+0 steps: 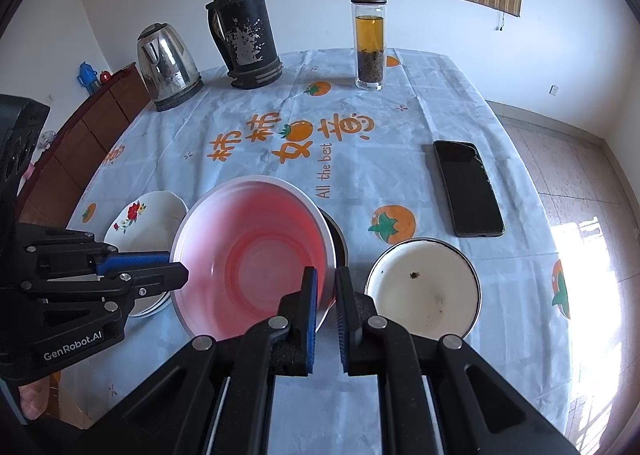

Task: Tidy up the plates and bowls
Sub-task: 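Lower the pink plastic bowl into the steel bowl with both grippers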

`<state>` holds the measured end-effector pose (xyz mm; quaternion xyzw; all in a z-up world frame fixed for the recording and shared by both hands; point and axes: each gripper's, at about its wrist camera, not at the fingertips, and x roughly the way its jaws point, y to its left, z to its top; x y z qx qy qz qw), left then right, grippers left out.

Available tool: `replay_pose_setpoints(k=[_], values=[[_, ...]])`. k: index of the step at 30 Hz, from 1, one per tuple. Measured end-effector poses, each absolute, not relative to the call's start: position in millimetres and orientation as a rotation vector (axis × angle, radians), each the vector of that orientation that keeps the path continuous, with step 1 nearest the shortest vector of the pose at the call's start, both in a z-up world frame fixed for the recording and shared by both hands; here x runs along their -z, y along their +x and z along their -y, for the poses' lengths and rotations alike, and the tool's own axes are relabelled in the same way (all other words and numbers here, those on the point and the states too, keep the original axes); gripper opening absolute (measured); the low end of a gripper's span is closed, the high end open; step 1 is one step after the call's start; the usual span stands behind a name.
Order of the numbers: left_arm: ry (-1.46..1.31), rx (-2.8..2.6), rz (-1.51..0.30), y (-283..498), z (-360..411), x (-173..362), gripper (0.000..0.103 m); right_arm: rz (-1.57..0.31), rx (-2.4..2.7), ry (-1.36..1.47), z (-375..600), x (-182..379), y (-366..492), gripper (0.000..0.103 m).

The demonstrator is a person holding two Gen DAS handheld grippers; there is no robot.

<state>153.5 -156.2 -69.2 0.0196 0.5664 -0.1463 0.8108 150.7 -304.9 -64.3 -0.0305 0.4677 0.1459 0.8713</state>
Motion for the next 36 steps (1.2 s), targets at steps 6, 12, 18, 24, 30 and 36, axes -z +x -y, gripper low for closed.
replay_pose_setpoints(k=[6, 12, 18, 24, 30, 36], values=[[0.041, 0.305, -1.215, 159.5, 155.4, 71.6, 0.009, -0.984, -0.307, -0.067, 302.7, 67.0, 158.2, 0.010], [0.034, 0.303, -1.222, 163.9, 154.0, 71.9, 0.009, -0.993, -0.308, -0.068, 302.2, 70.1, 164.5, 0.010], [0.031, 0.301, -1.236, 170.4, 153.3, 76.2, 0.009, -1.010, -0.309, -0.069, 301.8, 75.0, 169.4, 0.010], [0.018, 0.299, -1.260, 174.0, 151.9, 83.8, 0.009, -1.023, -0.310, -0.070, 301.0, 78.4, 173.9, 0.010], [0.007, 0.289, -1.279, 177.6, 150.0, 91.0, 0.009, -1.033, -0.314, -0.072, 298.4, 81.7, 178.3, 0.010], [0.003, 0.290, -1.298, 179.2, 149.6, 95.5, 0.009, -1.046, -0.316, -0.078, 296.4, 85.9, 182.0, 0.010]])
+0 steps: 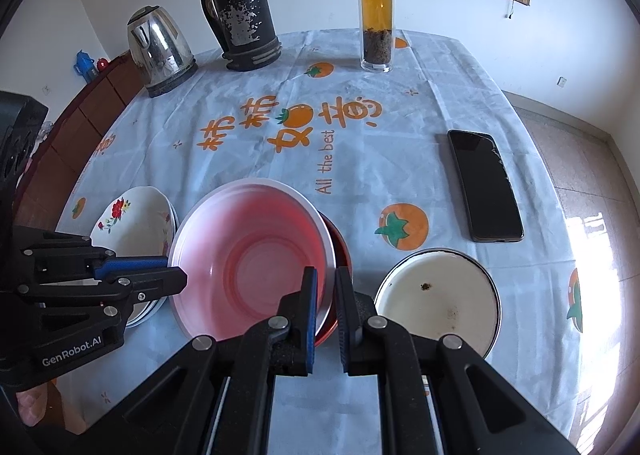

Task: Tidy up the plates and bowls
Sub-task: 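Lower the pink plastic bowl into the steel bowl with both grippers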

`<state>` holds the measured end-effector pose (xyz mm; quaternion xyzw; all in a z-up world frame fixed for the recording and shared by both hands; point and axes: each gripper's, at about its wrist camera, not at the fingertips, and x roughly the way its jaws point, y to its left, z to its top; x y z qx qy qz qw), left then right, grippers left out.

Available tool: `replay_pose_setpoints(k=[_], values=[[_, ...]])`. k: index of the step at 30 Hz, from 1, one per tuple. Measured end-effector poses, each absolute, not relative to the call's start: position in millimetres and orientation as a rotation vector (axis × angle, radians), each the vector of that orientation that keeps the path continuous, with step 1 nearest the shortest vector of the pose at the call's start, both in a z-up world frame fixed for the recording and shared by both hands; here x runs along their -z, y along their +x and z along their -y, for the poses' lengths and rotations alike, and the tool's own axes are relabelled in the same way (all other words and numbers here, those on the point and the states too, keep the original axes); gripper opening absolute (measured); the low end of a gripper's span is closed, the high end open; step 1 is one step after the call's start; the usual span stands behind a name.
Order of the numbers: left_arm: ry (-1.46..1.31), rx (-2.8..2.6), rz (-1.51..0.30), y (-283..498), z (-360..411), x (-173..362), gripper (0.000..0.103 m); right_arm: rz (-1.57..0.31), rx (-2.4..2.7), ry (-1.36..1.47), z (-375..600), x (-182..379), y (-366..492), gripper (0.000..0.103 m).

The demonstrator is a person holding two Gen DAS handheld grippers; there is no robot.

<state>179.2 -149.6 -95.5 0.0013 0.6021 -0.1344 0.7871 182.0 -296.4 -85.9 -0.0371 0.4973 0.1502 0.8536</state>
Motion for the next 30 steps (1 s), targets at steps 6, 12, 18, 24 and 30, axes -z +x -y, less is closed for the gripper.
replay_pose_setpoints(k=[6, 12, 18, 24, 30], values=[[0.004, 0.294, -1.302, 179.4, 151.1, 96.2, 0.010, -1.060, -0.314, -0.083, 296.7, 88.8, 185.6, 0.010], [0.010, 0.294, -1.312, 179.1, 152.5, 98.3, 0.010, -1.070, -0.311, -0.089, 295.9, 93.0, 188.0, 0.010], [0.015, 0.303, -1.330, 178.7, 155.3, 103.4, 0.009, -1.074, -0.304, -0.092, 296.3, 95.2, 191.1, 0.010], [0.011, 0.303, -1.340, 177.7, 155.3, 106.6, 0.009, -1.085, -0.302, -0.095, 295.8, 99.4, 193.7, 0.010], [0.002, 0.300, -1.354, 179.1, 153.6, 110.6, 0.010, -1.094, -0.306, -0.097, 294.4, 103.5, 194.5, 0.010]])
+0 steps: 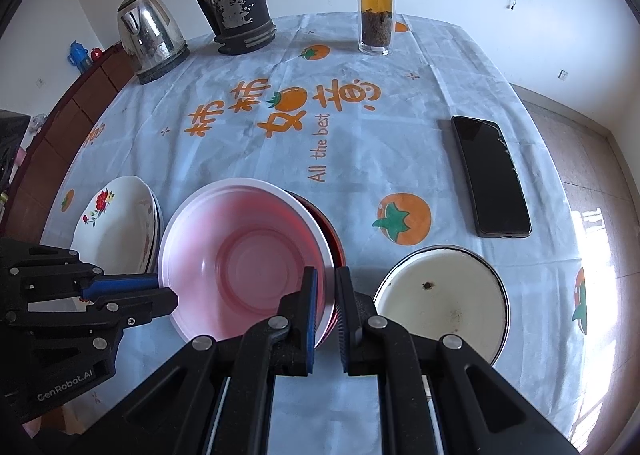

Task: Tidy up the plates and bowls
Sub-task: 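Lower the pink plastic bowl into the steel bowl with both grippers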

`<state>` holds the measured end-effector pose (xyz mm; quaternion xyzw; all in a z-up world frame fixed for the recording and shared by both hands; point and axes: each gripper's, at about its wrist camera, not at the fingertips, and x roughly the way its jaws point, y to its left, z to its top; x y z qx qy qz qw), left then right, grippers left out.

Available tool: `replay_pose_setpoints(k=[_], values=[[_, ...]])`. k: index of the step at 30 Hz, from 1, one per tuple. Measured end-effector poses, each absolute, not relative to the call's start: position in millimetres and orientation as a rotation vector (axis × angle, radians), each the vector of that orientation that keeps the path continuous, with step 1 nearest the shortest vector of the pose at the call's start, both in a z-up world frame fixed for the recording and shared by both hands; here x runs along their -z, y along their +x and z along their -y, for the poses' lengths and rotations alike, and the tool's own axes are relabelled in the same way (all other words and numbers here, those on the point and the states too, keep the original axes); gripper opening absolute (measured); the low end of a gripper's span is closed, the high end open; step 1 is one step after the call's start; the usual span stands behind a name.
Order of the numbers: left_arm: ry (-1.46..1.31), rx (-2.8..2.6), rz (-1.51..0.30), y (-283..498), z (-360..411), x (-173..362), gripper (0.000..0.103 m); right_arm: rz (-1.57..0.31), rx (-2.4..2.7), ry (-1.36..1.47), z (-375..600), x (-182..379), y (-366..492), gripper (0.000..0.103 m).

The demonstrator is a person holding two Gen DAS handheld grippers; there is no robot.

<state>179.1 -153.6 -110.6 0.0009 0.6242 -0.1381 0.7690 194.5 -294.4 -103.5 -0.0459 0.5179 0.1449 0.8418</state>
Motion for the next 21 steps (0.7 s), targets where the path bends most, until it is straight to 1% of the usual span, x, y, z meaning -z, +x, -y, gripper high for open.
replay_pose_setpoints(k=[21], values=[[-0.045, 0.293, -1.384, 179.5, 149.4, 115.0, 0.010, -1.117, -0.311, -0.102, 292.8, 112.5, 195.1, 0.010]])
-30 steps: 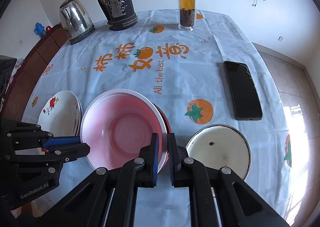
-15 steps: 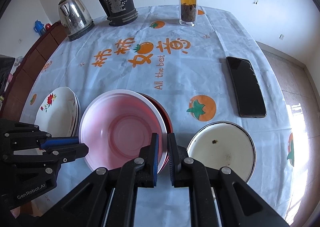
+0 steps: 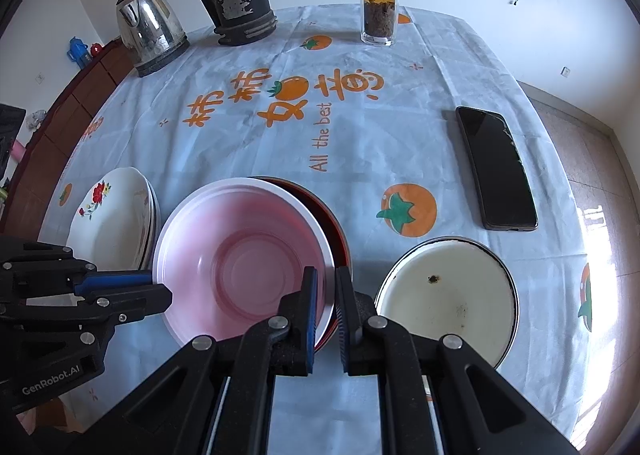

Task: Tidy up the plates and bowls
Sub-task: 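Lower the pink plastic bowl into the steel bowl with both grippers, then open both grippers to release the pink bowl and pull back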

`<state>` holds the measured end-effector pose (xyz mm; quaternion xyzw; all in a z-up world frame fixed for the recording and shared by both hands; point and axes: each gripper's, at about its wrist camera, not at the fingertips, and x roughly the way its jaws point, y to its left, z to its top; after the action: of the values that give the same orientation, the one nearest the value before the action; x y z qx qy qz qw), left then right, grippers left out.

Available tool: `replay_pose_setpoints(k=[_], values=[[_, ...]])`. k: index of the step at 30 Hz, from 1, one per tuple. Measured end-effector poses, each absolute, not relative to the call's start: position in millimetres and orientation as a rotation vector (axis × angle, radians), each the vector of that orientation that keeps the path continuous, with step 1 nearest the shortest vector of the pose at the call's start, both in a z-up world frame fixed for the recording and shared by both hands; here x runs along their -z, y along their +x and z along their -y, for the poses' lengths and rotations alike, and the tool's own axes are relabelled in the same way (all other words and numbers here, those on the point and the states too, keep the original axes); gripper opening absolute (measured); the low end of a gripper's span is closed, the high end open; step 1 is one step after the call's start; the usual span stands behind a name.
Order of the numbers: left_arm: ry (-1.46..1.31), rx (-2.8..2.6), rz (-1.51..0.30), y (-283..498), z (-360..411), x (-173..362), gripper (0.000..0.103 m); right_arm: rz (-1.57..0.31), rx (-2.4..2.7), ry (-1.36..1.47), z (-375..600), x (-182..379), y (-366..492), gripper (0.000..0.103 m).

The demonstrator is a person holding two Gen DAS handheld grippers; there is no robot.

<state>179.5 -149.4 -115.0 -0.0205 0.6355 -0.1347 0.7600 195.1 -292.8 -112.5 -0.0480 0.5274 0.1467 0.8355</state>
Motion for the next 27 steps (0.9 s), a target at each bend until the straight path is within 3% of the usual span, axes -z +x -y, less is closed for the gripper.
replay_pose_setpoints(k=[27], values=[[-0.089, 0.276, -1.384, 180.9, 140.6, 116.9, 0.010, -1.135, -0.327, -0.098, 288.9, 118.9, 190.2, 0.010]])
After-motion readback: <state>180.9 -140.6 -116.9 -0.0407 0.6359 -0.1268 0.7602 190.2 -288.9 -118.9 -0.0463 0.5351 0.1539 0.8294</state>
